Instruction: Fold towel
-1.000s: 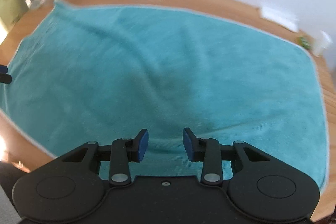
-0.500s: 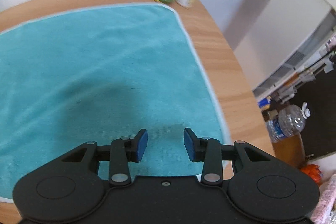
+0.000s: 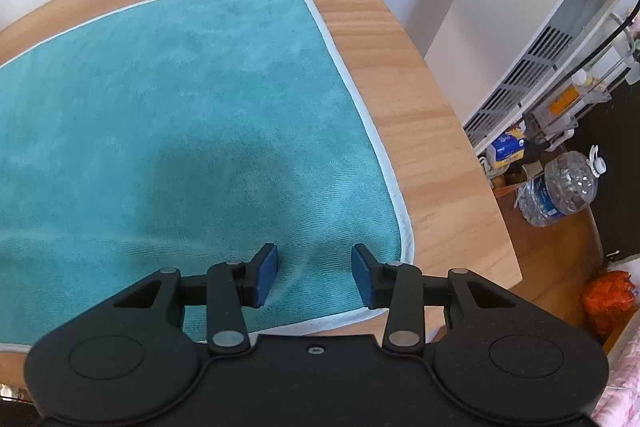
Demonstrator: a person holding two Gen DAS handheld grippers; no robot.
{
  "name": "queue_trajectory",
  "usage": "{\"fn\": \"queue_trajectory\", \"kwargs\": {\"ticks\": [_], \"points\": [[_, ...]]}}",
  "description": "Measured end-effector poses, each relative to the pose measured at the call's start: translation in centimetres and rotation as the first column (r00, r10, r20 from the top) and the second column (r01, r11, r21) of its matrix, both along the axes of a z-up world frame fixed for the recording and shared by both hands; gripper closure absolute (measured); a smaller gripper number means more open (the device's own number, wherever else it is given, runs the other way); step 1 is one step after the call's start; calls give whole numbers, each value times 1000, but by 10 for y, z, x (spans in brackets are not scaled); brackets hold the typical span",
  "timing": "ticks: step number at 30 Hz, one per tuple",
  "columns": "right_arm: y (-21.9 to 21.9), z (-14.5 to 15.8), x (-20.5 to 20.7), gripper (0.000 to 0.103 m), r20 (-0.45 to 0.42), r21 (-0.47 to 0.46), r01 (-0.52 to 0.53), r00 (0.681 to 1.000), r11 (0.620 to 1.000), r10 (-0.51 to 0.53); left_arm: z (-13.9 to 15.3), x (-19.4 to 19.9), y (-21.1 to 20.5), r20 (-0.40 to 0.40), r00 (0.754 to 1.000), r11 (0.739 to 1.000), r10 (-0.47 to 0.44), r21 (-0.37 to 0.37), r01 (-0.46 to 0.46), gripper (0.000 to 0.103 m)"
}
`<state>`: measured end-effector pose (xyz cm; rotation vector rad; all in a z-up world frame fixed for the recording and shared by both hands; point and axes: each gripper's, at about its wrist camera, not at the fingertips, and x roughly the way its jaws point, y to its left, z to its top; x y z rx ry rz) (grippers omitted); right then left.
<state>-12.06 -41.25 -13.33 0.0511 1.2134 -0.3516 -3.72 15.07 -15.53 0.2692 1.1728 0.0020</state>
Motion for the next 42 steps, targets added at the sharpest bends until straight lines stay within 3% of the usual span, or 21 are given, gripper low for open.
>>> {"fn": "queue_trajectory", "kwargs": {"ticks": [7, 13, 18, 22, 28, 34, 36, 42], "points": [[-1, 13, 14, 56, 11, -12, -64, 998, 998, 64, 2, -6, -1, -40, 999, 1000, 20, 21, -20, 62], [-11, 1, 16, 55, -7, -8, -55, 998, 998, 55, 2, -11, 2, -44, 999, 999, 24, 23, -23, 61], [-24, 2, 12, 41, -33, 26, -3, 999, 1000, 4, 3, -11, 4, -51, 998, 999, 40, 9, -40, 62], [-26, 5, 16, 42, -44, 16, -13, 999, 1000, 13, 6, -8, 7, -61, 995, 997, 73, 7, -73, 61], [-28, 22, 4, 42, 29, -19, -23, 999, 1000, 24, 15, -18, 22, -50, 990, 991, 131, 2, -131, 61], [-47, 24, -14, 42, 57, 39, 16, 998, 999, -19, 16, -29, 34, -79, 977, 979, 200, -37, -203, 57], [-50, 22, -18, 42, 51, 40, 20, 998, 999, -22, 10, -34, 34, -75, 970, 973, 229, 35, -227, 57], [-50, 14, -23, 42, 29, 54, 4, 1000, 999, -5, 9, -39, 37, -68, 969, 971, 238, 24, -237, 53]]}}
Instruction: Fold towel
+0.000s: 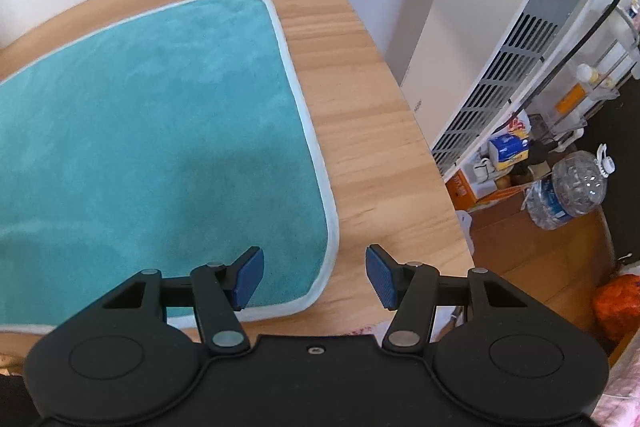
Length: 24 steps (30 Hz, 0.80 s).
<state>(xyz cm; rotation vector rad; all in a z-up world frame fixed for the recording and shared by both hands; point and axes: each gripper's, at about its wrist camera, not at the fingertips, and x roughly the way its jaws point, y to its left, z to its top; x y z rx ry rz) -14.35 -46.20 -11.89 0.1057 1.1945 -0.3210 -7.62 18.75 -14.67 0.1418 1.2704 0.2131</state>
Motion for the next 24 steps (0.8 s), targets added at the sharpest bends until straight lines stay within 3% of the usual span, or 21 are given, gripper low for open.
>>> {"fn": "queue_trajectory", "kwargs": {"ticks": [7, 17, 19, 24], "points": [[-4, -4, 0, 44, -10, 25, 8, 1000, 1000, -8, 3, 4, 6, -6, 999, 999, 38, -28, -38, 51], [-6, -10, 0, 56, -26, 79, 37, 999, 996, -35, 3, 1, 11, -7, 999, 997, 46, -56, -46, 51], [-7, -10, 0, 64, -24, 98, 40, 999, 994, -38, 3, 0, 10, -7, 1000, 997, 31, -71, -31, 51], [-9, -10, 2, 66, -28, 115, 44, 999, 992, -41, 3, -2, 2, 5, 999, 997, -32, -77, 32, 63]]}}
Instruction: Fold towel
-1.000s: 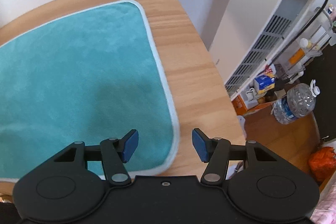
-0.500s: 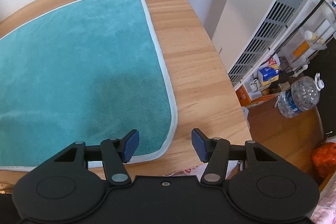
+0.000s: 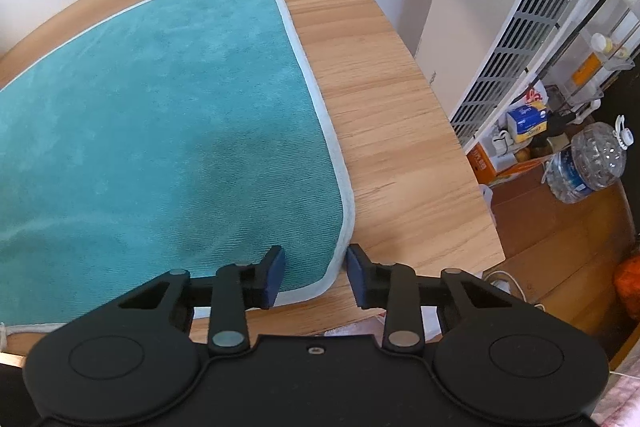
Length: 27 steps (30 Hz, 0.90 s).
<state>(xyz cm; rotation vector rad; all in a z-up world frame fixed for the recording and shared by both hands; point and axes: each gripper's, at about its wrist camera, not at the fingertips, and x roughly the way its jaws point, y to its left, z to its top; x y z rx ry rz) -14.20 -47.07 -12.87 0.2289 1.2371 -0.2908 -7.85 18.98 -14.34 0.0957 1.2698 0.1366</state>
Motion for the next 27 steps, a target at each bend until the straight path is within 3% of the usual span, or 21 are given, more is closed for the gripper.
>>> {"fn": "queue_trajectory", "kwargs": {"ticks": [4, 11, 19, 20, 27], "points": [[-3, 0, -1, 66, 2, 16, 17, 1000, 1000, -17, 1, 0, 1, -5, 1000, 1000, -2, -13, 2, 63], [-1, 0, -3, 67, 8, 10, 10, 1000, 1000, -10, 1, -2, -9, 2, 999, 999, -32, -28, 32, 84], [-1, 1, -1, 86, 8, 30, 7, 1000, 1000, -7, 1, -5, -12, 4, 998, 996, -57, -63, 57, 99], [-3, 1, -1, 91, 12, 37, 7, 1000, 999, -7, 1, -4, -7, 2, 998, 995, -61, -76, 61, 100], [-4, 1, -4, 92, 7, 37, 17, 1000, 999, -17, 5, -7, 0, 1, 1000, 997, -14, -82, 14, 98]]}}
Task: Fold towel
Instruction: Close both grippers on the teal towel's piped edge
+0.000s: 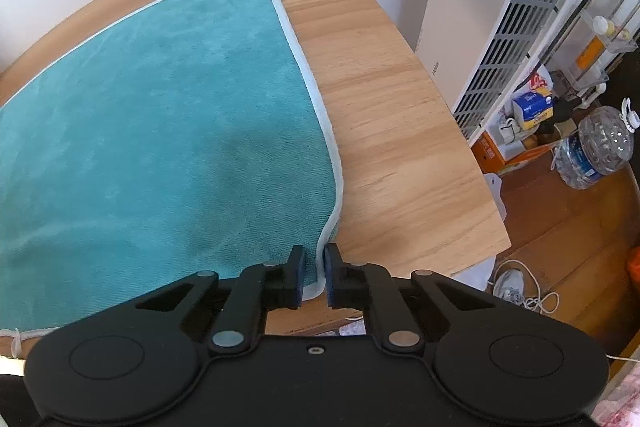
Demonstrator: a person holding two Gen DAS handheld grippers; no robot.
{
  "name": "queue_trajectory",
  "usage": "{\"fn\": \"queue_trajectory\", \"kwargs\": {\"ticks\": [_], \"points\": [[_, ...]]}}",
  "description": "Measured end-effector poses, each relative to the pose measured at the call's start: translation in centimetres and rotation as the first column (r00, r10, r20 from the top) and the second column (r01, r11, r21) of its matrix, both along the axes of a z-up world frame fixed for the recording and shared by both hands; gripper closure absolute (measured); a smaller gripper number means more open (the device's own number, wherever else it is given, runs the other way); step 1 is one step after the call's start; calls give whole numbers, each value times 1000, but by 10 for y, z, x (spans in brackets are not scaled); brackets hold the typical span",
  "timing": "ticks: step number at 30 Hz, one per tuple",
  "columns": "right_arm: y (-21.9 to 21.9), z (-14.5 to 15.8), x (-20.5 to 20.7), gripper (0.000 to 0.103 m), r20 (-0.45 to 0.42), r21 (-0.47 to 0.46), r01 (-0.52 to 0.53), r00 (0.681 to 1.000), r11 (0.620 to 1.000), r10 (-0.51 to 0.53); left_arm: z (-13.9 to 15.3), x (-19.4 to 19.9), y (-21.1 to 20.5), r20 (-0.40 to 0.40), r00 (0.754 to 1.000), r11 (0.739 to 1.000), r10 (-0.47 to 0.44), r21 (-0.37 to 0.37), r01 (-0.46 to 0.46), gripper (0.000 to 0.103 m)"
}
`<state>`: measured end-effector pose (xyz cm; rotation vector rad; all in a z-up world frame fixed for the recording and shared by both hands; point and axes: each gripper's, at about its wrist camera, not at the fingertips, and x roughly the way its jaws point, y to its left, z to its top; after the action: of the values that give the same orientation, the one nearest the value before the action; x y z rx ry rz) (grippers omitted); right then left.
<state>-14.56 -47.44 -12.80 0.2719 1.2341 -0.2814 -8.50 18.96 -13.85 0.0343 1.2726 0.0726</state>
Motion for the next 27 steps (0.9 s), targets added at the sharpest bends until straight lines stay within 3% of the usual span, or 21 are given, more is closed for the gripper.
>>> {"fn": "queue_trajectory", "kwargs": {"ticks": [3, 4, 5, 8, 10, 16, 27], "points": [[1, 0, 1, 92, -3, -7, -8, 1000, 1000, 7, 0, 1, 3, -19, 999, 1000, 31, 1, -31, 77], [3, 0, 1, 92, -3, -11, -10, 1000, 1000, 10, 1, 0, 3, -9, 999, 999, 39, 12, -39, 57], [3, 1, 1, 92, -4, -14, -13, 1000, 1000, 13, 2, 1, 2, -1, 999, 998, 50, 33, -50, 49], [3, 1, 2, 92, -6, -15, -17, 1000, 1000, 17, 1, 1, 5, 0, 998, 997, 64, 41, -64, 49], [2, 1, 2, 92, -6, -12, -19, 1000, 1000, 19, -2, 3, 7, -7, 996, 996, 85, 1, -85, 52], [2, 1, 0, 91, -4, -7, -24, 1000, 1000, 24, -5, 5, -8, 18, 999, 998, 48, -38, -47, 92], [3, 1, -12, 98, 28, 5, -31, 999, 1000, 31, -6, 5, -8, 21, 999, 999, 33, 5, -33, 97]]}}
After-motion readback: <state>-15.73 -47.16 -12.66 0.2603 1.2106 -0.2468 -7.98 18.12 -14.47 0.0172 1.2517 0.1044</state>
